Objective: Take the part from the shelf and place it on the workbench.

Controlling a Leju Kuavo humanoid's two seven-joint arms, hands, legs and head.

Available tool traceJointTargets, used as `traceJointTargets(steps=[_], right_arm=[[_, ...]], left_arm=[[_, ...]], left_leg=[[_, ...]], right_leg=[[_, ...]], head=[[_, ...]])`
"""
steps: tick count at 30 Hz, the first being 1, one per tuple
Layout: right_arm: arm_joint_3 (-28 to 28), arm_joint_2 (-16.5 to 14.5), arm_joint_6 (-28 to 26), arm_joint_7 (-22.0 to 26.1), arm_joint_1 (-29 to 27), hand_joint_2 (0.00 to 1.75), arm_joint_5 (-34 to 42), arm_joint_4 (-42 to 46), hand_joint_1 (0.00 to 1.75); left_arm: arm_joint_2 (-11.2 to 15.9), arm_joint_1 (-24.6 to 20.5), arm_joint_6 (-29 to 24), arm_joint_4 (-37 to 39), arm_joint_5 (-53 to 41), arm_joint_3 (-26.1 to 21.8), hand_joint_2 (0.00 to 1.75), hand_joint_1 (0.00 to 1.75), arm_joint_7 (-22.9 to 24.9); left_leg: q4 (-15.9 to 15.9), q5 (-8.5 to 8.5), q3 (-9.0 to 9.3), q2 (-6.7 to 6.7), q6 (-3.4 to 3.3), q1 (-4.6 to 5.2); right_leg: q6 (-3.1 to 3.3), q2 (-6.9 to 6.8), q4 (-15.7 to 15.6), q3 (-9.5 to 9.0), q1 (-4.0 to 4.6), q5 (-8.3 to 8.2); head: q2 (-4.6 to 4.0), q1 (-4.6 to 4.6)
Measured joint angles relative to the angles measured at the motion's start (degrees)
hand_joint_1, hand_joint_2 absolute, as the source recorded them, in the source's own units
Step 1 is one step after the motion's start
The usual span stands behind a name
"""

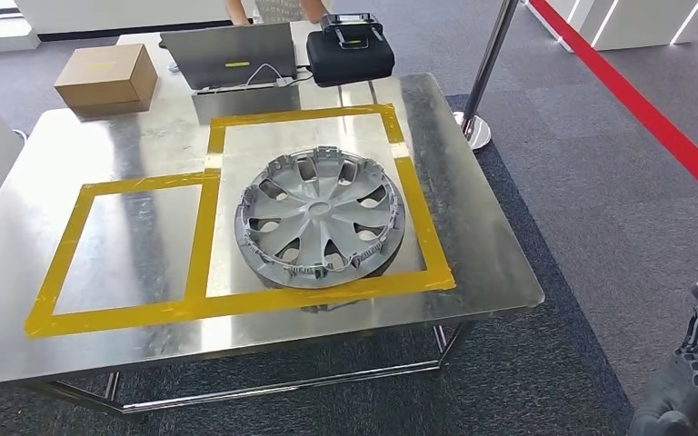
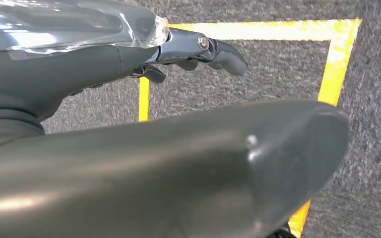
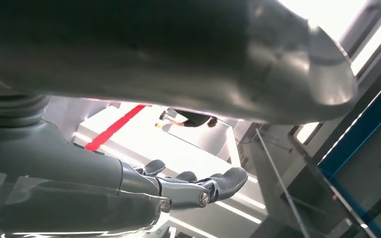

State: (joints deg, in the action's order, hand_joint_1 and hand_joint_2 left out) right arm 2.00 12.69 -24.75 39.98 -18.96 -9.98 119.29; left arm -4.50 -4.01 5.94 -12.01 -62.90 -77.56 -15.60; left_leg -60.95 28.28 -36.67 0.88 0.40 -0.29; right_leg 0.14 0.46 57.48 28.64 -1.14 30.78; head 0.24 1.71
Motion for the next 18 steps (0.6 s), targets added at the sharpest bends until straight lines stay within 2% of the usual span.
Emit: traceJointTargets(steps=[2, 3, 4, 5, 6, 8, 9, 10, 11, 13, 14, 15, 16, 18], right_arm=[[1.86, -1.33, 2.15, 0.00, -0.41, 0.00, 1.11, 0.05, 0.00], [2.67, -2.06, 3.21, 0.00, -0.66, 0.00, 1.59, 0.05, 0.00], [3.48, -2.88, 4.56, 0.00, -0.91, 0.00, 2.08, 0.05, 0.00], [4.20, -3.70, 5.96, 0.00, -1.13, 0.00, 2.47, 0.05, 0.00], [4.99, -4.65, 7.55, 0.00, -1.29, 0.00, 2.77, 0.05, 0.00], [6.54, -6.59, 10.78, 0.00, -1.43, 0.00, 3.27, 0.01, 0.00], [7.42, -7.69, 12.53, 0.00, -1.41, 0.00, 3.65, -0.10, 0.00], [8.34, -8.81, 14.36, 0.00, -1.33, 0.00, 4.14, -0.38, 0.00], [9.36, -10.03, 16.35, 0.00, -1.22, 0.00, 4.67, -0.85, 0.00], [11.28, -12.33, 19.92, 0.00, -0.96, 0.00, 5.59, -2.54, 0.00], [12.09, -13.28, 21.11, 0.00, -0.80, 0.00, 5.94, -3.96, 0.00], [12.82, -14.02, 21.86, 0.00, -0.52, 0.00, 6.12, -5.89, 0.00], [13.58, -14.63, 22.48, -0.01, -0.02, 0.00, 5.94, -8.48, 0.00], [15.59, -15.67, 24.00, -0.13, 1.58, 0.00, 4.14, -15.95, 0.00]], left_arm=[[0.33, -0.03, 0.02, -0.01, -0.06, 0.03, 0.00, 0.00, -0.22], [0.50, -0.04, 0.05, -0.01, -0.08, 0.03, 0.00, 0.00, -0.44], [0.69, -0.03, 0.14, -0.02, -0.15, 0.03, 0.00, 0.00, -0.73], [0.86, -0.02, 0.26, -0.03, -0.27, 0.03, 0.00, 0.00, -1.00], [1.05, -0.02, 0.44, -0.08, -0.45, 0.04, 0.00, 0.00, -1.25], [1.50, -0.06, 0.77, -0.27, -0.80, 0.09, 0.00, 0.00, -1.63], [1.74, -0.13, 0.89, -0.39, -0.91, 0.14, 0.00, 0.00, -1.77], [1.98, -0.18, 0.92, -0.49, -0.95, 0.21, 0.00, 0.00, -1.86], [2.20, -0.21, 0.94, -0.56, -0.97, 0.27, 0.00, 0.00, -1.91], [2.54, -0.16, 0.97, -0.69, -0.87, 0.35, 0.00, 0.00, -1.92], [2.65, -0.15, 0.97, -0.75, -0.77, 0.38, 0.00, 0.00, -1.90], [2.73, -0.16, 0.99, -0.83, -0.59, 0.43, 0.00, 0.00, -1.85], [2.78, -0.17, 0.99, -0.88, -0.37, 0.48, 0.00, 0.00, -1.74], [2.82, -0.14, 0.88, -0.98, 0.20, 0.53, 0.00, 0.00, -1.32]], left_leg=[[-6.83, 5.32, -2.17, -0.35, 0.45, -0.06], [-10.51, 7.33, -3.16, -0.38, 0.59, -0.07], [-12.88, 8.26, -3.45, -0.39, 0.64, -0.07], [-13.40, 8.16, -2.85, -0.40, 0.61, -0.07], [-11.39, 7.08, -0.87, -0.40, 0.49, -0.07], [-3.10, 4.60, 5.23, -0.37, 0.06, 0.03], [1.17, 3.87, 8.11, -0.32, -0.15, 0.15], [3.85, 3.68, 9.79, -0.28, -0.34, 0.28], [5.24, 3.76, 10.51, -0.24, -0.50, 0.42], [5.62, 3.32, 10.15, -0.31, -1.11, 0.42], [5.69, 2.95, 9.84, -0.42, -1.57, 0.34], [5.80, 2.50, 9.47, -0.55, -2.08, 0.22], [5.87, 2.05, 9.00, -0.72, -2.49, 0.13], [5.82, 1.15, 7.85, -0.97, -2.88, 0.25]], right_leg=[[0.52, -0.27, 0.02, 0.91, -0.01, -0.77], [0.57, -0.39, 0.04, 1.40, 0.03, -1.15], [0.56, -0.48, 0.06, 1.89, 0.08, -1.52], [0.52, -0.55, 0.07, 2.30, 0.15, -1.85], [0.46, -0.59, 0.08, 2.70, 0.20, -2.15], [0.22, -0.60, 0.10, 3.15, 0.30, -2.70], [0.01, -0.60, 0.13, 3.34, 0.40, -2.98], [-0.27, -0.61, 0.15, 3.45, 0.49, -3.29], [-0.60, -0.62, 0.14, 3.61, 0.54, -3.61], [-1.29, -0.62, 0.11, 3.82, 0.52, -4.07], [-1.63, -0.61, 0.49, 4.11, 0.48, -3.62], [-1.94, -0.59, 1.69, 4.68, 0.44, -2.40], [-2.22, -0.57, 4.02, 5.65, 0.41, -0.37], [-2.64, -0.56, 11.44, 8.19, 0.40, 4.29]], head=[[0.00, 0.10], [0.00, 0.10], [0.00, 0.10], [0.00, 0.09], [0.00, 0.09], [0.00, 0.09], [0.00, 0.07], [0.00, 0.04], [0.00, 0.06], [0.00, 0.07], [0.00, 0.03], [0.00, -0.09], [0.00, -0.18], [0.00, -0.36]])
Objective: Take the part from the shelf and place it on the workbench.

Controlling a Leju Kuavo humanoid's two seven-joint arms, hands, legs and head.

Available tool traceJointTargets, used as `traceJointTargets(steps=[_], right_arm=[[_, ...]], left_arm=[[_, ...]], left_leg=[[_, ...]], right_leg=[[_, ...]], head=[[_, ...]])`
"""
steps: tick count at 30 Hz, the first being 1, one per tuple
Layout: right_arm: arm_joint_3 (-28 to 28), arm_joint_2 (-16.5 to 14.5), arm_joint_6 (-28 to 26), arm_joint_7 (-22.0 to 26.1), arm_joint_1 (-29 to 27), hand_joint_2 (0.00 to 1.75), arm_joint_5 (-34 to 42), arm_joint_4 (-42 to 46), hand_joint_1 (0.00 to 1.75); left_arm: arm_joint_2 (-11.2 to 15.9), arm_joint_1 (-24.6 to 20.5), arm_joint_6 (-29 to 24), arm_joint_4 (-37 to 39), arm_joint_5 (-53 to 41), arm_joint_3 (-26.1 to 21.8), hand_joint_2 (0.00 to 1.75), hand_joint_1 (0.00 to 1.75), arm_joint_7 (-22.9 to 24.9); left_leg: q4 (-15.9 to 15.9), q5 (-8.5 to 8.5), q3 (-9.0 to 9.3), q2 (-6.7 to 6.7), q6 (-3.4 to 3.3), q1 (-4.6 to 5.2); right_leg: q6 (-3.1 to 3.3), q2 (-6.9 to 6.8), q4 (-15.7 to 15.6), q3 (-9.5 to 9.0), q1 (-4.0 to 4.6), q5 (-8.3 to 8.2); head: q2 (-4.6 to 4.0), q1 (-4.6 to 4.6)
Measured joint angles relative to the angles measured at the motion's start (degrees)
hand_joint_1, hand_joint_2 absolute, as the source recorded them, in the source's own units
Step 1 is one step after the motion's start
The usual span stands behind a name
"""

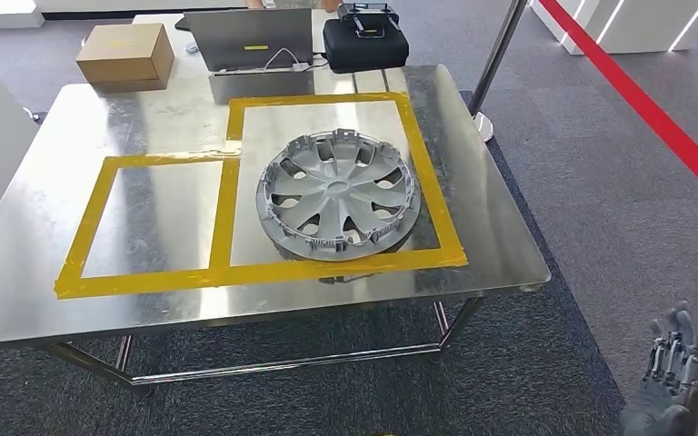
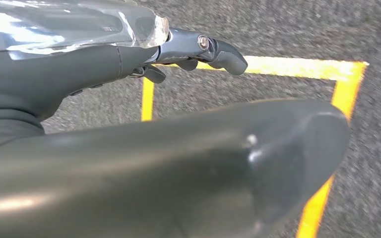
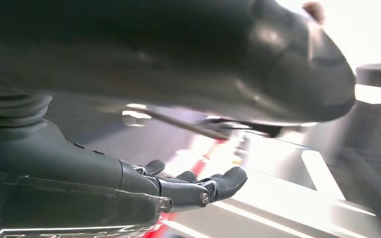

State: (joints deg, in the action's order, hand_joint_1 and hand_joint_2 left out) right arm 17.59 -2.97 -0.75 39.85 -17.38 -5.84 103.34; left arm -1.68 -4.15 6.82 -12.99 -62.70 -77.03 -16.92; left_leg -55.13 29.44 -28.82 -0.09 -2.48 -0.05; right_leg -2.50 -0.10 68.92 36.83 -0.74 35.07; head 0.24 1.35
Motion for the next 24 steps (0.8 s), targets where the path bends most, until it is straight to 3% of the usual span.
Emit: traceJointTargets(steps=[1, 2, 3, 5, 7, 9, 11, 13, 15, 16, 17, 18, 19, 21, 23, 24], right_arm=[[1.14, -0.44, 0.98, -0.07, 0.87, 0.00, -1.36, -4.26, 0.00], [2.23, -0.84, 1.86, -0.11, 1.62, 0.00, -2.52, -8.32, 0.00], [3.13, -1.14, 2.44, -0.10, 2.19, 0.00, -3.31, -11.66, 0.00], [4.47, -1.51, 2.61, -0.03, 3.46, 0.00, -4.61, -17.00, 0.00], [5.63, -1.45, 1.41, 0.02, 5.75, 0.00, -7.89, -23.85, 0.00], [6.81, -0.91, -0.44, 0.01, 8.10, 0.00, -12.50, -33.59, 0.00], [7.93, -0.16, -2.78, -0.61, 10.14, 0.00, -15.87, -45.10, 0.00], [8.78, 0.52, -5.27, -3.96, 12.23, 0.00, -18.26, -57.19, 0.00], [9.00, 0.87, -6.01, -10.67, 13.46, 0.00, -21.01, -67.31, 0.00], [8.78, 0.95, -5.56, -14.82, 13.79, 0.00, -22.75, -71.35, 0.00], [8.38, 1.01, -4.90, -18.78, 14.09, 0.00, -24.59, -74.65, 0.00], [7.82, 1.06, -4.16, -22.24, 14.43, 0.00, -26.21, -77.55, 0.00], [7.24, 1.12, -3.52, -24.60, 14.74, 0.00, -27.32, -79.86, 0.00], [6.28, 1.31, -2.74, -26.71, 15.40, 0.00, -28.28, -83.37, 0.00], [5.67, 1.62, -1.95, -27.80, 16.05, 0.00, -28.79, -85.75, 0.00], [5.29, 1.82, -1.06, -28.86, 16.35, 0.00, -29.26, -86.69, 0.00]], left_arm=[[-0.04, 0.03, -0.09, -0.02, 0.21, 0.01, 0.00, 0.00, 0.25], [-0.10, 0.05, -0.16, -0.04, 0.33, 0.01, 0.00, 0.00, 0.45], [-0.20, 0.08, -0.20, -0.06, 0.38, 0.01, 0.00, 0.00, 0.57], [-0.46, 0.12, -0.38, -0.12, 0.43, 0.01, 0.00, 0.00, 0.66], [-0.82, 0.12, -0.70, -0.21, 0.47, 0.01, 0.00, 0.00, 0.73], [-1.19, 0.09, -0.87, -0.29, 0.48, 0.01, 0.00, 0.00, 0.77], [-1.51, 0.15, -0.74, -0.33, 0.48, -0.01, 0.00, 0.00, 0.64], [-1.84, 0.22, -0.31, -0.33, 0.45, -0.03, 0.00, 0.00, 0.24], [-2.15, 0.30, 0.17, -0.32, 0.33, -0.02, 0.00, 0.00, -0.27], [-2.27, 0.36, 0.30, -0.32, 0.22, -0.02, 0.00, 0.00, -0.47], [-2.38, 0.45, 0.37, -0.31, 0.08, -0.02, 0.00, 0.00, -0.62], [-2.49, 0.52, 0.39, -0.31, -0.05, -0.02, 0.00, 0.00, -0.71], [-2.58, 0.56, 0.39, -0.30, -0.15, -0.01, 0.00, 0.00, -0.75], [-2.74, 0.55, 0.37, -0.30, -0.24, 0.00, 0.00, 0.00, -0.82], [-2.83, 0.49, 0.37, -0.29, -0.35, 0.02, 0.00, 0.00, -0.91], [-2.86, 0.50, 0.42, -0.28, -0.56, 0.04, 0.00, 0.00, -0.93]], left_leg=[[-0.04, -0.46, -0.63, -0.10, -0.06, 0.08], [-0.11, -0.91, -1.22, -0.13, -0.10, 0.17], [-0.20, -1.30, -1.76, -0.13, -0.10, 0.26], [-0.42, -1.92, -2.57, -0.08, 0.02, 0.45], [-0.60, -2.54, -3.08, -0.18, 0.47, 0.61], [-0.61, -3.27, -3.36, -0.26, 1.11, 0.49], [-0.83, -3.36, -3.66, -0.08, 1.76, 0.32], [-3.70, -0.10, -4.80, 0.09, 2.44, 0.17], [-10.67, 5.59, -6.93, 0.11, 3.02, -0.08], [-14.29, 7.45, -7.80, 0.10, 3.22, -0.15], [-16.66, 7.96, -8.04, 0.09, 3.35, -0.19], [-17.07, 7.10, -7.36, 0.09, 3.39, -0.22], [-15.24, 5.41, -5.59, 0.08, 3.37, -0.25], [-7.00, 2.79, 0.26, 0.13, 3.29, -0.28], [-0.26, 2.84, 4.44, 0.31, 2.97, -0.18], [0.95, 3.16, 4.96, 0.39, 2.69, -0.05]], right_leg=[[-0.07, 0.00, 3.18, 0.79, 0.00, 1.28], [-0.02, 0.00, 4.72, 0.71, 0.00, 1.40], [0.16, 0.00, 3.94, -0.50, 0.01, 0.39], [0.90, 0.01, -3.63, -5.81, 0.14, -2.74], [1.65, 0.01, -11.76, -10.67, 0.47, -4.12], [2.08, 0.00, -14.42, -11.81, 0.87, -4.17], [2.66, -0.20, -14.66, -11.19, 0.85, -4.92], [3.43, -0.54, -14.87, -10.23, 0.57, -5.94], [3.78, -0.83, -14.78, -8.90, 0.52, -6.95], [3.75, -0.92, -14.65, -8.13, 0.52, -7.48], [3.68, -0.98, -14.45, -7.30, 0.51, -8.00], [3.56, -1.00, -14.15, -6.47, 0.47, -8.46], [3.41, -0.99, -13.79, -5.63, 0.42, -8.88], [2.97, -0.93, -12.92, -4.18, 0.43, -9.58], [2.36, -0.87, -12.35, -3.24, 0.60, -10.34], [2.02, -0.87, -12.27, -2.97, 0.66, -10.78]], head=[[0.00, -0.02], [0.00, -0.01], [0.00, -0.02], [0.00, -0.01], [0.00, 0.05], [0.00, 0.06], [0.00, 0.00], [0.00, 0.18], [0.00, 0.37], [0.00, 0.38], [0.00, 0.38], [0.00, 0.39], [0.00, 0.40], [0.00, 0.45], [0.00, 0.39], [0.00, 0.37]])
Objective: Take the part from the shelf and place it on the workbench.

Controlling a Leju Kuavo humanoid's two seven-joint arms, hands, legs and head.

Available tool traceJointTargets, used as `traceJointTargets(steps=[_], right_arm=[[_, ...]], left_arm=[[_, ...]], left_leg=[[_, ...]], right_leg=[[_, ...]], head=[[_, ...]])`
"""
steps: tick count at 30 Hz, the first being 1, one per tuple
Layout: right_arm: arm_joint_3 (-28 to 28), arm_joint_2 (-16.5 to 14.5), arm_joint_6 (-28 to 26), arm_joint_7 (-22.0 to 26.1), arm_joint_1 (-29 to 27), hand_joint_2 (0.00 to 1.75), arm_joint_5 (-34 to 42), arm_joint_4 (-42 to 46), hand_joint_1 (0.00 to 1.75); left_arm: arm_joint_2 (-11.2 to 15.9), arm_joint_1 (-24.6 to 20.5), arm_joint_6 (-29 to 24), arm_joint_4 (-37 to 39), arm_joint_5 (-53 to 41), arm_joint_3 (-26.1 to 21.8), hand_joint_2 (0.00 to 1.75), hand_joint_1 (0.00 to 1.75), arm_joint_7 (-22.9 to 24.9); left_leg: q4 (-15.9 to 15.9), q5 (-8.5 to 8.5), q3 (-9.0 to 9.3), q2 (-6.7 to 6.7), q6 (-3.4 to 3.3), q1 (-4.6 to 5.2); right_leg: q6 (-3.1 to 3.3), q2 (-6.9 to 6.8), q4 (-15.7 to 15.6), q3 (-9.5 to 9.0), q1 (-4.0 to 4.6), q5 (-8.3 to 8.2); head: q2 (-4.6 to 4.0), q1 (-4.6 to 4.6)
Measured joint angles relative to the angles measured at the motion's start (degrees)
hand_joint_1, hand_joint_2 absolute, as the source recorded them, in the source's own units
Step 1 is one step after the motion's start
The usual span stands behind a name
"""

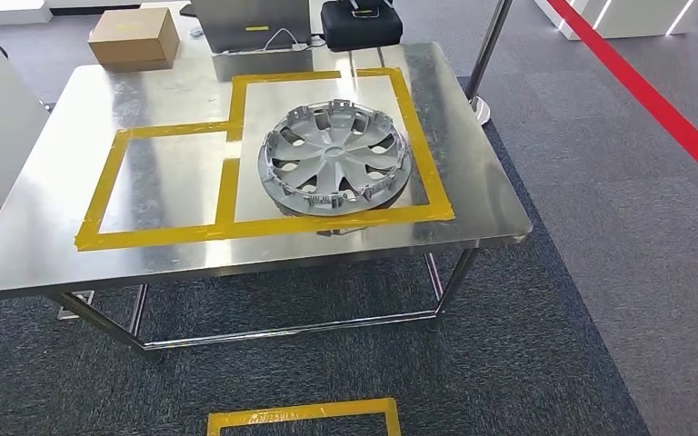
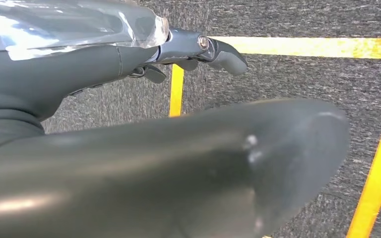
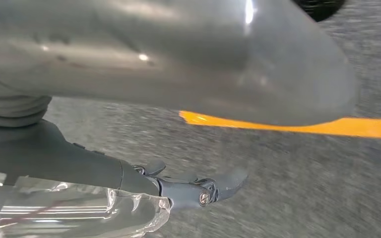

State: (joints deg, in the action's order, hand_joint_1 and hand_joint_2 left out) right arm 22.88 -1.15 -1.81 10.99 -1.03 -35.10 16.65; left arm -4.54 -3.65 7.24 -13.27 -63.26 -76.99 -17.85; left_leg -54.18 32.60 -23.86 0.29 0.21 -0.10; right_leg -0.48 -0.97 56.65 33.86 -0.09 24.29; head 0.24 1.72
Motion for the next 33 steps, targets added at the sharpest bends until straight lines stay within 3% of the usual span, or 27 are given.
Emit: traceJointTargets(steps=[2, 3, 5, 7, 8, 9, 10, 12, 14, 15, 17, 18, 20, 22, 23, 24, 25, 26, 27, 28, 29, 30, 31, 33], right_arm=[[-0.84, 0.44, 3.08, -3.20, 0.48, 0.00, -1.03, -1.53, 0.00], [-1.25, 0.61, 4.73, -4.70, 0.62, 0.00, -1.36, -2.16, 0.00], [-1.88, 0.72, 6.86, -6.29, 0.81, 0.00, -1.73, -3.08, 0.00], [-2.43, 0.72, 7.37, -6.53, 1.08, 0.00, -2.33, -3.59, 0.00], [-2.63, 0.77, 7.37, -6.38, 1.27, 0.00, -2.61, -3.76, 0.00], [-2.84, 0.85, 7.36, -6.14, 1.45, 0.00, -2.86, -3.90, 0.00], [-3.03, 0.93, 7.35, -5.86, 1.60, 0.00, -3.03, -3.99, 0.00], [-3.35, 1.11, 7.43, -5.44, 1.93, 0.00, -3.34, -4.10, 0.00], [-3.50, 1.29, 7.78, -5.91, 2.37, 0.00, -3.46, -4.20, 0.00], [-3.52, 1.36, 7.99, -6.58, 2.54, 0.00, -3.41, -4.28, 0.00], [-3.50, 1.40, 8.31, -8.46, 2.67, 0.00, -3.31, -4.57, 0.00], [-3.47, 1.43, 8.41, -9.42, 2.65, 0.00, -3.25, -4.71, 0.00], [-3.41, 1.48, 8.52, -11.01, 2.63, 0.00, -3.16, -4.93, 0.00], [-3.37, 1.53, 8.57, -11.94, 2.62, 0.00, -3.11, -4.99, 0.00], [-3.35, 1.54, 8.63, -12.18, 2.62, 0.00, -3.12, -5.03, 0.00], [-3.34, 1.56, 8.73, -12.31, 2.62, 0.00, -3.16, -5.05, 0.00], [-3.34, 1.58, 8.86, -12.29, 2.62, 0.00, -3.21, -5.06, 0.00], [-3.34, 1.60, 9.00, -12.12, 2.62, 0.00, -3.27, -5.07, 0.00], [-3.34, 1.62, 9.12, -11.80, 2.65, 0.00, -3.35, -5.07, 0.00], [-3.34, 1.66, 9.18, -11.35, 2.67, 0.00, -3.44, -5.07, 0.00], [-3.34, 1.70, 9.23, -10.84, 2.69, 0.00, -3.53, -5.07, 0.00], [-3.34, 1.76, 9.27, -10.30, 2.71, 0.00, -3.65, -5.07, 0.00], [-3.34, 1.83, 9.28, -9.80, 2.70, 0.00, -3.78, -5.08, 0.00], [-3.34, 1.95, 9.28, -8.80, 2.62, 0.00, -4.15, -5.15, 0.00]], left_arm=[[-0.01, 0.09, 0.22, 0.07, -0.60, 0.07, 0.00, 0.00, -0.02], [0.02, 0.11, 0.36, 0.11, -0.97, 0.14, 0.00, 0.00, 0.01], [0.13, 0.08, 0.57, 0.18, -1.48, 0.32, 0.00, 0.00, 0.14], [0.27, 0.06, 0.62, 0.24, -1.89, 0.53, 0.00, 0.00, 0.27], [0.34, 0.04, 0.63, 0.28, -2.02, 0.67, 0.00, 0.00, 0.29], [0.40, -0.01, 0.64, 0.33, -2.11, 0.80, 0.00, 0.00, 0.29], [0.45, -0.08, 0.64, 0.37, -2.13, 0.91, 0.00, 0.00, 0.29], [0.48, -0.27, 0.67, 0.45, -2.14, 1.05, 0.00, 0.00, 0.28], [0.44, -0.46, 0.69, 0.54, -2.20, 1.17, 0.00, 0.00, 0.28], [0.43, -0.53, 0.70, 0.58, -2.31, 1.22, 0.00, 0.00, 0.28], [0.45, -0.57, 0.72, 0.66, -2.61, 1.30, 0.00, 0.00, 0.28], [0.46, -0.55, 0.77, 0.72, -2.76, 1.34, 0.00, 0.00, 0.29], [0.45, -0.53, 0.94, 0.84, -3.01, 1.42, 0.00, 0.00, 0.30], [0.41, -0.55, 1.10, 0.90, -3.19, 1.55, 0.00, 0.00, 0.30], [0.42, -0.57, 1.14, 0.90, -3.23, 1.64, 0.00, 0.00, 0.30], [0.43, -0.58, 1.15, 0.90, -3.24, 1.72, 0.00, 0.00, 0.30], [0.43, -0.59, 1.15, 0.90, -3.26, 1.78, 0.00, 0.00, 0.31], [0.43, -0.63, 1.14, 0.90, -3.29, 1.83, 0.00, 0.00, 0.32], [0.43, -0.72, 1.14, 0.90, -3.34, 1.87, 0.00, 0.00, 0.33], [0.43, -0.86, 1.13, 0.90, -3.41, 1.95, 0.00, 0.00, 0.34], [0.43, -1.05, 1.14, 0.90, -3.50, 2.04, 0.00, 0.00, 0.35], [0.42, -1.21, 1.14, 0.91, -3.61, 2.13, 0.00, 0.00, 0.35], [0.42, -1.27, 1.15, 0.93, -3.72, 2.20, 0.00, 0.00, 0.35], [0.39, -1.14, 1.16, 1.00, -3.87, 2.28, 0.00, 0.00, 0.35]], left_leg=[[0.00, -0.56, -0.97, -0.12, -1.00, 0.05], [-0.07, -1.10, -1.64, -0.26, -1.63, 0.01], [-0.02, -2.39, -3.17, -0.59, -2.61, -0.08], [-0.10, -3.73, -4.87, -0.86, -2.91, 0.10], [-0.19, -4.43, -5.78, -1.01, -2.93, 0.19], [-0.31, -5.10, -6.61, -1.13, -2.89, 0.25], [-0.47, -5.73, -7.40, -1.20, -2.82, 0.29], [-0.82, -6.85, -8.67, -1.21, -2.55, 0.36], [-1.19, -7.93, -9.63, -1.21, -2.06, 0.50], [-1.29, -8.47, -9.95, -1.27, -1.76, 0.52], [-1.43, -9.21, -10.47, -1.27, -1.08, 0.43], [-1.93, -8.49, -10.88, -1.10, -0.74, 0.35], [-5.81, -3.80, -12.38, -0.69, -0.12, 0.14], [-13.17, 1.92, -14.21, -0.55, 0.30, -0.04], [-16.54, 3.08, -14.66, -0.55, 0.44, -0.10], [-18.52, 2.72, -14.41, -0.55, 0.51, -0.15], [-18.69, 1.23, -13.25, -0.55, 0.53, -0.23], [-16.82, -0.56, -11.06, -0.55, 0.49, -0.32], [-13.22, -1.67, -7.95, -0.55, 0.45, -0.41], [-8.52, -1.72, -4.46, -0.50, 0.38, -0.43], [-4.30, -0.95, -1.62, -0.43, 0.26, -0.40], [-1.40, -0.04, 0.05, -0.36, 0.07, -0.31], [0.05, 0.48, 0.58, -0.31, -0.23, -0.17], [0.09, -0.06, -0.42, -0.53, -1.30, -0.13]], right_leg=[[-0.71, 0.03, 0.06, 0.38, -0.12, -0.58], [-1.05, 0.10, 0.75, 0.82, -0.22, 0.33], [-1.58, 0.27, 5.19, 2.39, -0.34, 5.22], [-1.84, 0.37, 12.78, 4.08, -0.36, 10.62], [-1.83, 0.41, 15.72, 4.22, -0.35, 11.54], [-1.74, 0.44, 16.98, 3.51, -0.35, 11.06], [-1.56, 0.45, 16.08, 1.78, -0.34, 9.55], [-1.06, 0.54, 8.39, -4.51, -0.30, 6.78], [-0.66, 0.68, -0.43, -10.27, -0.16, 6.89], [-0.47, 0.73, -2.73, -11.46, -0.02, 7.38], [0.14, 0.67, -3.44, -10.87, 0.03, 7.12], [0.61, 0.54, -3.33, -10.24, -0.05, 6.61], [1.41, 0.26, -3.29, -8.71, -0.29, 5.23], [1.65, 0.15, -3.08, -6.80, -0.26, 3.81], [1.60, 0.12, -2.83, -5.74, -0.26, 3.11], [1.50, 0.09, -2.49, -4.61, -0.27, 2.47], [1.35, 0.07, -2.06, -3.45, -0.28, 1.87], [1.16, 0.07, -1.58, -2.33, -0.30, 1.31], [0.93, 0.07, -1.09, -1.36, -0.31, 0.79], [0.65, 0.08, -0.59, -0.52, -0.22, 0.35], [0.33, 0.04, -0.20, 0.12, -0.13, -0.14], [0.01, 0.00, 0.03, 0.59, -0.06, -0.66], [-0.33, -0.05, 0.11, 0.93, -0.03, -1.20], [-1.01, 0.03, 0.36, 1.44, -0.25, -1.41]], head=[[0.00, -0.05], [0.00, -0.14], [0.00, -0.45], [0.00, -0.64], [0.00, -0.64], [0.00, -0.63], [0.00, -0.63], [0.00, -0.65], [0.00, -0.60], [0.00, -0.58], [0.00, -0.56], [0.00, -0.55], [0.00, -0.37], [0.00, -0.20], [0.00, -0.20], [0.00, -0.17], [0.00, -0.18], [0.00, -0.17], [0.00, -0.16], [0.00, -0.15], [0.00, -0.17], [0.00, -0.17], [0.00, -0.20], [0.00, -0.20]])
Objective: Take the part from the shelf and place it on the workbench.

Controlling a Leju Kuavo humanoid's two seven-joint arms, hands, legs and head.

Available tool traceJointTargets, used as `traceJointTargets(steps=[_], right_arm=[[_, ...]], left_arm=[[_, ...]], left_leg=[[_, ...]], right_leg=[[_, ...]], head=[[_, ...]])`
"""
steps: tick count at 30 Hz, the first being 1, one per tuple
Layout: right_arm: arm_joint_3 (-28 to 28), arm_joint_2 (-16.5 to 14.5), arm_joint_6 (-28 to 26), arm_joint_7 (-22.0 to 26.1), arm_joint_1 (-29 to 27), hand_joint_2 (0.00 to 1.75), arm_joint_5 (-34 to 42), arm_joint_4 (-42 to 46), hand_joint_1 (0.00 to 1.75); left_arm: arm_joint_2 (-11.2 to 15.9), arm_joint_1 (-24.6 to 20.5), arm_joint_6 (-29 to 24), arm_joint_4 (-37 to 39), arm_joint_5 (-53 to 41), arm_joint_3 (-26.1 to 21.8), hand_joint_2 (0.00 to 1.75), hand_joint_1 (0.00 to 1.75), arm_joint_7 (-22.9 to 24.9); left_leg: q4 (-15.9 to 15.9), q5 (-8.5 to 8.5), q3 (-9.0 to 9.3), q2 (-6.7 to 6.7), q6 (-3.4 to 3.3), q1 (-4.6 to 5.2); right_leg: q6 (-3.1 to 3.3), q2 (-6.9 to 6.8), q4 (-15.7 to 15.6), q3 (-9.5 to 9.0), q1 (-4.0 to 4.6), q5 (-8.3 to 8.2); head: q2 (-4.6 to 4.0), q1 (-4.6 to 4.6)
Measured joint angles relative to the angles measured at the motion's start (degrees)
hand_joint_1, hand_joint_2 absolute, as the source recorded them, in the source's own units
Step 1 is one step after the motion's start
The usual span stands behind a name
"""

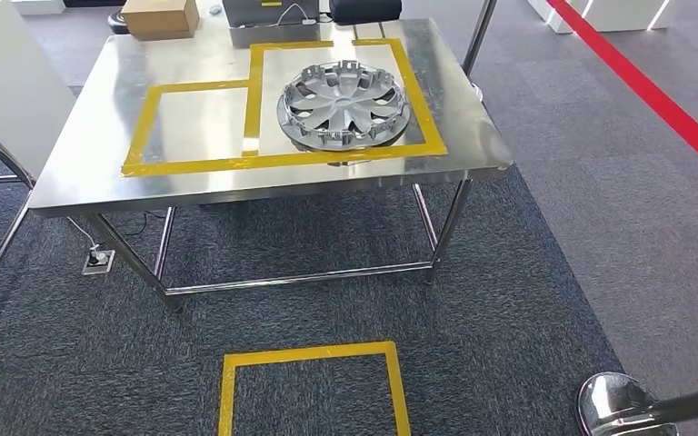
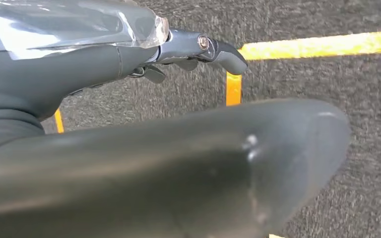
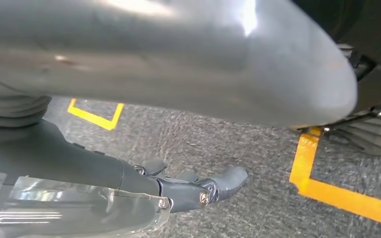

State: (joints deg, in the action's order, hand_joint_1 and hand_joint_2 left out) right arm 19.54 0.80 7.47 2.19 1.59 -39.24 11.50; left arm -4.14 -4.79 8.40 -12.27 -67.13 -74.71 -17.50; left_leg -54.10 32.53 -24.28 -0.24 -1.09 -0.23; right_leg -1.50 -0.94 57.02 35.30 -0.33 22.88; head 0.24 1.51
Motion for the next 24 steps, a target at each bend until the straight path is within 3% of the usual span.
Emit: traceJointTargets(steps=[1, 2, 4, 5, 6, 7, 8, 10, 11, 12, 13, 15, 16, 18, 19, 20, 21, 22, 23, 24], right_arm=[[0.00, 0.02, -0.01, 0.48, -0.08, 0.00, -0.19, -0.05, 0.00], [0.00, 0.03, -0.01, 0.94, -0.17, 0.00, -0.38, -0.11, 0.00], [0.00, 0.01, -0.07, 1.61, -0.24, 0.00, -0.74, -0.16, 0.00], [0.00, 0.01, -0.10, 1.78, -0.24, 0.00, -0.93, -0.19, 0.00], [0.00, 0.01, -0.14, 1.85, -0.22, 0.00, -1.14, -0.19, 0.00], [0.00, 0.01, -0.14, 1.87, -0.21, 0.00, -1.30, -0.20, 0.00], [0.00, 0.02, -0.13, 1.85, -0.21, 0.00, -1.42, -0.20, 0.00], [0.00, 0.06, 0.01, 1.74, -0.08, 0.00, -1.54, -0.19, 0.00], [0.00, 0.09, 0.14, 1.66, 0.04, 0.00, -1.57, -0.19, 0.00], [0.00, 0.12, 0.33, 1.51, 0.15, 0.00, -1.62, -0.19, 0.00], [0.00, 0.16, 0.55, 1.29, 0.21, 0.00, -1.68, -0.20, 0.00], [0.00, 0.16, 1.11, 0.66, 0.19, 0.00, -1.80, -0.30, 0.00], [0.01, 0.19, 1.43, 0.32, 0.17, 0.00, -1.78, -0.36, 0.00], [0.03, 0.23, 2.11, -0.26, 0.18, 0.00, -1.56, -0.44, 0.00], [0.10, 0.25, 2.46, -0.48, 0.17, 0.00, -1.31, -0.45, 0.00], [0.21, 0.25, 2.83, -0.66, 0.16, 0.00, -1.02, -0.45, 0.00], [0.37, 0.25, 3.28, -0.85, 0.15, 0.00, -0.67, -0.45, 0.00], [0.61, 0.25, 3.77, -1.08, 0.13, 0.00, -0.32, -0.46, 0.00], [0.88, 0.25, 4.27, -1.31, 0.12, 0.00, -0.02, -0.46, 0.00], [1.14, 0.24, 4.75, -1.50, 0.12, 0.00, 0.27, -0.46, 0.00]], left_arm=[[0.00, 0.06, 0.02, 0.04, -0.03, 0.02, 0.00, 0.00, 0.00], [0.00, 0.08, 0.04, 0.07, -0.04, 0.03, 0.00, 0.00, -0.01], [0.03, 0.04, 0.08, 0.09, -0.06, 0.04, 0.00, 0.00, -0.01], [0.03, 0.04, 0.08, 0.10, -0.05, 0.04, 0.00, 0.00, 0.00], [0.03, 0.04, 0.08, 0.10, -0.03, 0.04, 0.00, 0.00, 0.01], [0.02, 0.04, 0.08, 0.12, 0.00, 0.04, 0.00, 0.00, 0.03], [0.00, 0.04, 0.08, 0.16, 0.04, 0.04, 0.00, 0.00, 0.05], [-0.12, -0.03, -0.01, 0.26, 0.23, 0.03, 0.00, 0.00, 0.23], [-0.19, -0.07, -0.11, 0.30, 0.36, 0.03, 0.00, 0.00, 0.39], [-0.25, -0.11, -0.25, 0.31, 0.49, 0.03, 0.00, 0.00, 0.62], [-0.30, -0.12, -0.37, 0.32, 0.58, 0.03, 0.00, 0.00, 0.90], [-0.27, -0.08, -0.52, 0.34, 0.85, 0.00, 0.00, 0.00, 1.43], [-0.27, -0.04, -0.53, 0.35, 0.96, -0.01, 0.00, 0.00, 1.70], [-0.28, -0.02, -0.53, 0.37, 1.05, -0.04, 0.00, 0.00, 2.08], [-0.30, -0.04, -0.55, 0.38, 0.92, -0.04, 0.00, 0.00, 2.25], [-0.30, -0.06, -0.58, 0.38, 0.76, -0.03, 0.00, 0.00, 2.38], [-0.30, -0.08, -0.61, 0.38, 0.60, -0.03, 0.00, 0.00, 2.62], [-0.30, -0.08, -0.65, 0.38, 0.50, -0.03, 0.00, 0.00, 2.98], [-0.30, -0.09, -0.63, 0.38, 0.55, -0.03, 0.44, 0.00, 3.37], [-0.30, -0.11, -0.58, 0.38, 0.73, -0.04, 0.87, 0.00, 3.73]], left_leg=[[-0.03, -0.59, -0.55, -0.16, -0.61, -0.03], [0.00, -1.28, -1.22, -0.32, -1.12, -0.08], [-0.10, -2.68, -2.87, -0.47, -1.58, 0.06], [-0.19, -3.38, -3.80, -0.54, -1.62, 0.15], [-0.34, -4.06, -4.75, -0.63, -1.61, 0.22], [-0.54, -4.66, -5.66, -0.70, -1.55, 0.26], [-0.79, -5.24, -6.47, -0.73, -1.45, 0.27], [-1.42, -6.24, -7.79, -0.70, -1.07, 0.35], [-1.70, -6.73, -8.27, -0.71, -0.79, 0.41], [-1.87, -7.23, -8.66, -0.74, -0.48, 0.44], [-1.94, -7.75, -8.97, -0.78, -0.13, 0.44], [-2.05, -8.26, -9.61, -0.63, 0.60, 0.30], [-2.77, -7.18, -10.11, -0.42, 0.95, 0.21], [-7.23, -1.96, -11.65, -0.05, 1.52, 0.02], [-10.86, 1.02, -12.51, -0.01, 1.72, -0.03], [-14.59, 2.92, -13.18, -0.01, 1.87, -0.06], [-17.51, 3.14, -13.43, -0.01, 1.94, -0.06], [-18.95, 1.86, -12.99, -0.02, 1.94, -0.06], [-18.47, -0.29, -11.69, -0.02, 1.88, -0.07], [-16.05, -2.18, -9.42, -0.02, 1.75, -0.06]], right_leg=[[-0.31, 0.10, 1.03, 0.44, -0.10, 1.39], [-0.57, 0.22, 3.20, 1.12, -0.17, 3.90], [-0.96, 0.36, 10.55, 2.84, -0.21, 10.16], [-1.04, 0.39, 14.23, 3.31, -0.20, 11.94], [-1.02, 0.41, 16.63, 3.12, -0.20, 12.23], [-0.90, 0.41, 17.13, 2.02, -0.19, 11.18], [-0.69, 0.43, 15.42, -0.16, -0.18, 9.45], [-0.17, 0.58, 6.73, -6.98, -0.12, 7.58], [0.07, 0.67, 2.02, -10.09, -0.06, 7.87], [0.32, 0.76, -1.28, -12.07, 0.05, 8.50], [0.58, 0.79, -2.96, -12.79, 0.21, 8.96], [1.35, 0.65, -3.05, -11.75, 0.23, 8.30], [1.82, 0.51, -3.01, -11.02, 0.16, 7.67], [2.48, 0.22, -3.02, -9.32, -0.02, 6.19], [2.64, 0.17, -2.97, -8.37, 0.01, 5.49], [2.65, 0.13, -2.90, -7.38, 0.03, 4.82], [2.60, 0.09, -2.78, -6.37, 0.05, 4.18], [2.50, 0.06, -2.62, -5.36, 0.06, 3.57], [2.35, 0.05, -2.41, -4.40, 0.06, 3.00], [2.18, 0.04, -2.14, -3.52, 0.06, 2.45]], head=[[0.00, -0.08], [0.00, -0.17], [0.00, -0.35], [0.00, -0.36], [0.00, -0.36], [0.00, -0.36], [0.00, -0.36], [0.00, -0.37], [0.00, -0.33], [0.00, -0.31], [0.00, -0.30], [0.00, -0.32], [0.00, -0.25], [0.00, 0.05], [0.00, 0.20], [0.00, 0.27], [0.00, 0.26], [0.00, 0.28], [0.00, 0.28], [0.00, 0.28]])
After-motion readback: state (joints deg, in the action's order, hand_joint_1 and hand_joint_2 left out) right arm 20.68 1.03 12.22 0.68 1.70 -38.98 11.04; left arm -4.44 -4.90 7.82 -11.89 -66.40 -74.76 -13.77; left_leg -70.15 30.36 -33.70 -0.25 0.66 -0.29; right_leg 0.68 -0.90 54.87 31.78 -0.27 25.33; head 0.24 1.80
